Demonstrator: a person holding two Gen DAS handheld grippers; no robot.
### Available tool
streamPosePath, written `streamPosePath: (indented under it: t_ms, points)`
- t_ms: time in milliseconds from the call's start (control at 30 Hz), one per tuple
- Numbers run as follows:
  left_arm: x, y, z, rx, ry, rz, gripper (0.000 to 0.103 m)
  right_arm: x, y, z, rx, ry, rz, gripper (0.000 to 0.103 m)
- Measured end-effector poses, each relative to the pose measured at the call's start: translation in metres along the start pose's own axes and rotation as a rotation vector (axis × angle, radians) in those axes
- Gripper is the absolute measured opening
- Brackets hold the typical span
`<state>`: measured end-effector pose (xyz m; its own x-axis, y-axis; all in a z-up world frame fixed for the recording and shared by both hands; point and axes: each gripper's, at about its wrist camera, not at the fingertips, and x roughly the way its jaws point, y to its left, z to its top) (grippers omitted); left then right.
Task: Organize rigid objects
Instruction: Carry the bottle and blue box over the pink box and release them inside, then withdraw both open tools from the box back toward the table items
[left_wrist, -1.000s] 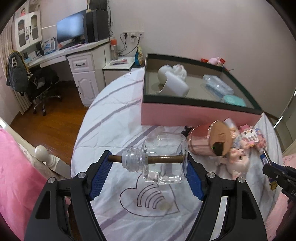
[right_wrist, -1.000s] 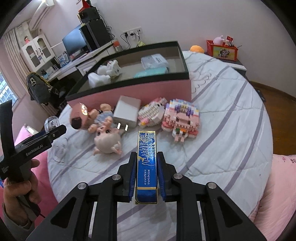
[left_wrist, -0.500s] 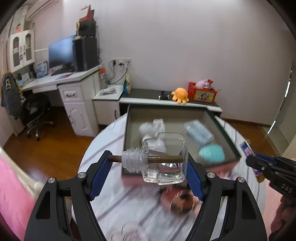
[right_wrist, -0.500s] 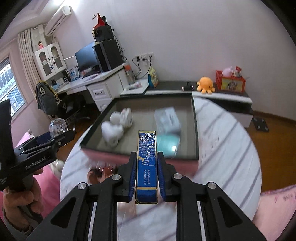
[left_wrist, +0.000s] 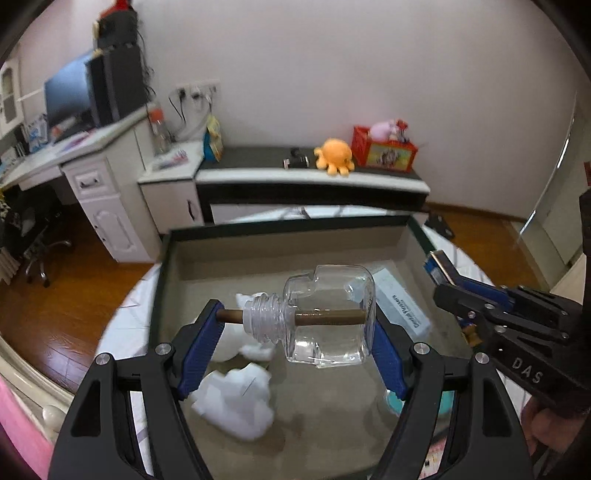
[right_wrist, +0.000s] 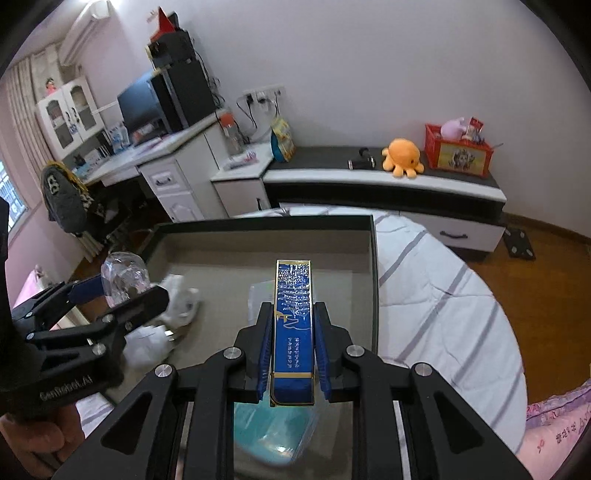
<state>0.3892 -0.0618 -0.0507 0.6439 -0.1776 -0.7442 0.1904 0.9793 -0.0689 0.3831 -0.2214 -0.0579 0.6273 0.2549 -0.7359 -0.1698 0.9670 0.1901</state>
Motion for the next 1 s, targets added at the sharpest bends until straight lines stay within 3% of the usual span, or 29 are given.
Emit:
streamPosePath:
  t_ms: [233, 267, 333, 433, 600, 667, 767, 1000]
  points:
    - [0.035, -0.002, -0.002, 0.001, 0.094, 0.015, 0.079, 0.030, -0.005, -0.005, -0.005, 0.069, -0.015, 0.022]
    - [0.035, -0.003, -0.004, 0.006, 0.100, 0.021, 0.081, 0.030, -0.005, -0.006, -0.005, 0.071, -0.017, 0.023]
    - [0.033, -0.002, -0.004, 0.009, 0.095, 0.025, 0.096, 0.031, -0.005, -0.007, -0.003, 0.073, -0.010, 0.025]
    - [0.022, 0.001, -0.006, 0.002, 0.061, 0.050, 0.102, 0.030, -0.007, -0.008, 0.006, 0.075, 0.000, 0.055]
    - [-0.005, 0.017, -0.012, -0.047, 0.006, 0.048, 0.103, 0.020, -0.003, -0.010, 0.023, 0.068, 0.043, 0.081]
    - [-0.022, 0.023, -0.017, -0.077, -0.030, 0.053, 0.103, 0.011, 0.001, -0.010, 0.042, 0.049, 0.023, 0.102]
    - [-0.052, 0.028, -0.025, -0.094, -0.087, 0.083, 0.103, -0.011, 0.005, -0.011, 0.077, -0.007, 0.073, 0.103]
    - [-0.125, 0.028, -0.053, -0.093, -0.213, 0.141, 0.103, -0.080, 0.034, -0.027, 0.033, -0.130, 0.004, 0.103]
